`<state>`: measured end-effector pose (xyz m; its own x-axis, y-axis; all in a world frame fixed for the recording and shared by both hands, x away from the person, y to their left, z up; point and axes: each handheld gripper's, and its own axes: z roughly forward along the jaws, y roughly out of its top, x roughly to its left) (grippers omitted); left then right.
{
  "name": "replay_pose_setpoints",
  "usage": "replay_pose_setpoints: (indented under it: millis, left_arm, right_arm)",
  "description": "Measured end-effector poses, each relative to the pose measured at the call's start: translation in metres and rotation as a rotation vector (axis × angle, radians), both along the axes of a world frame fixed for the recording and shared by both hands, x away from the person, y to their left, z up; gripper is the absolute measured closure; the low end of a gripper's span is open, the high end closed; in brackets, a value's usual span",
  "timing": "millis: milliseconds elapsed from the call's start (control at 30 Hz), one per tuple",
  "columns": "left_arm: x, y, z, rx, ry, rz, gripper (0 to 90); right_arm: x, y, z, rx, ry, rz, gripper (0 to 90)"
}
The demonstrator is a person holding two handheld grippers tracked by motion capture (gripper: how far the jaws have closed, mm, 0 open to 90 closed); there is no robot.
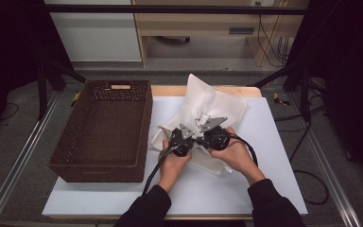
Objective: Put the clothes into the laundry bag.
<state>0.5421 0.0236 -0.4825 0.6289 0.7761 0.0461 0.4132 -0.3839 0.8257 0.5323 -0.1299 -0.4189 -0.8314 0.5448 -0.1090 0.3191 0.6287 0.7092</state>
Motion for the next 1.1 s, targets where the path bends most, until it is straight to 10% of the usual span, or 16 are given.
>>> replay_pose_setpoints:
  millis: [1100]
  left_arm:
    - [0.0102, -0.0053, -0.0012, 0.005, -0.005, 0.001, 90.0]
  right_arm:
    - [0.0017, -0.0001, -0.0008, -0.019, 0.01, -0.002, 89.1]
